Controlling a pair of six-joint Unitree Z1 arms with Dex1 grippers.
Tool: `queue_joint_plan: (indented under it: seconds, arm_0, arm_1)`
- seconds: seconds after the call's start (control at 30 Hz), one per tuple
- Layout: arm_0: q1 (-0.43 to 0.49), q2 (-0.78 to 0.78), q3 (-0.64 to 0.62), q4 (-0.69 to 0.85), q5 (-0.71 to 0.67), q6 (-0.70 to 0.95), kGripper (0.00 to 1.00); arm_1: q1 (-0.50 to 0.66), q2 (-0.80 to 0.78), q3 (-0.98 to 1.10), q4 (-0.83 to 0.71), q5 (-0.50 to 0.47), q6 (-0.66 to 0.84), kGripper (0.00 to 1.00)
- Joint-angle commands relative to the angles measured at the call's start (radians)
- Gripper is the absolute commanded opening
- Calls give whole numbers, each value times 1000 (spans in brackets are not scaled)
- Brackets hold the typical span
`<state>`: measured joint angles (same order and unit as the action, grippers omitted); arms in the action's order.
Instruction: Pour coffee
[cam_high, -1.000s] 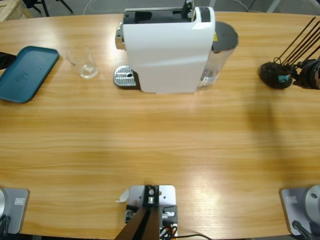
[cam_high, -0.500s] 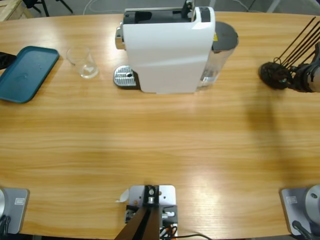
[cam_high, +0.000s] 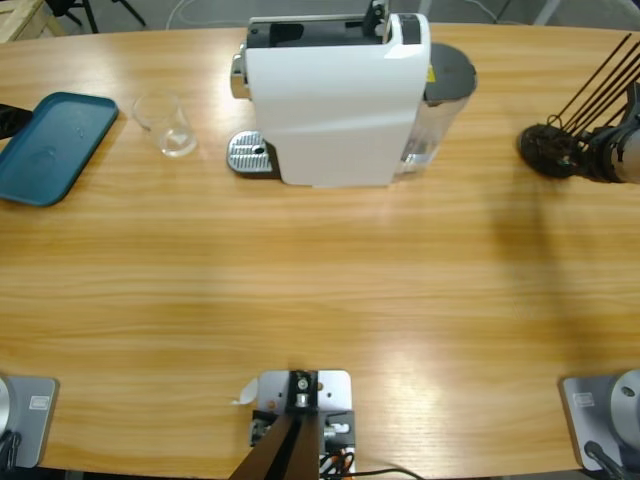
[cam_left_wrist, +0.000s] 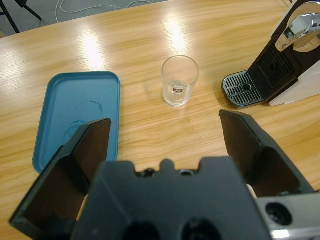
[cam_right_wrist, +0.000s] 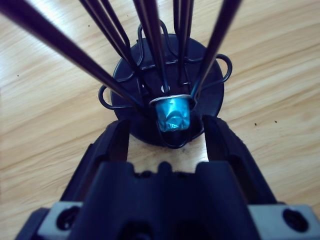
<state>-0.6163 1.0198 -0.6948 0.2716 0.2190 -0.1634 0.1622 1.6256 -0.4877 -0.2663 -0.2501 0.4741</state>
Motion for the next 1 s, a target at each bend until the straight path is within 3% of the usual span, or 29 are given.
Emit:
queue_joint_plan:
  seconds: [0.03,0.17,0.23,0.27,0.3,0.53,0.63,1.0]
  arm_0:
    - [-6,25,17,9,-7,-8,931]
    - [-6,26,17,9,-7,-8,931]
    - [-6,27,17,9,-7,-8,931]
    - [-6,28,17,8,-7,-8,931]
    - [-6,28,17,8,-7,-8,931]
    - [-6,32,18,8,-7,-8,931]
    - [-6,32,18,6,-7,-8,931]
    - [-6,38,19,3,-9,-8,931]
  arm_1:
    - [6,39,23,-10,-28,9,579]
    - [3,51,21,-11,-34,8,460]
    - [3,58,24,-18,-40,5,336]
    - [3,60,24,-19,-43,4,329]
    - [3,62,24,-23,-46,1,230]
    - [3,69,32,-39,-48,-12,122]
    - [3,71,34,-44,-46,-19,13]
    - [3,74,40,-52,-46,-32,0]
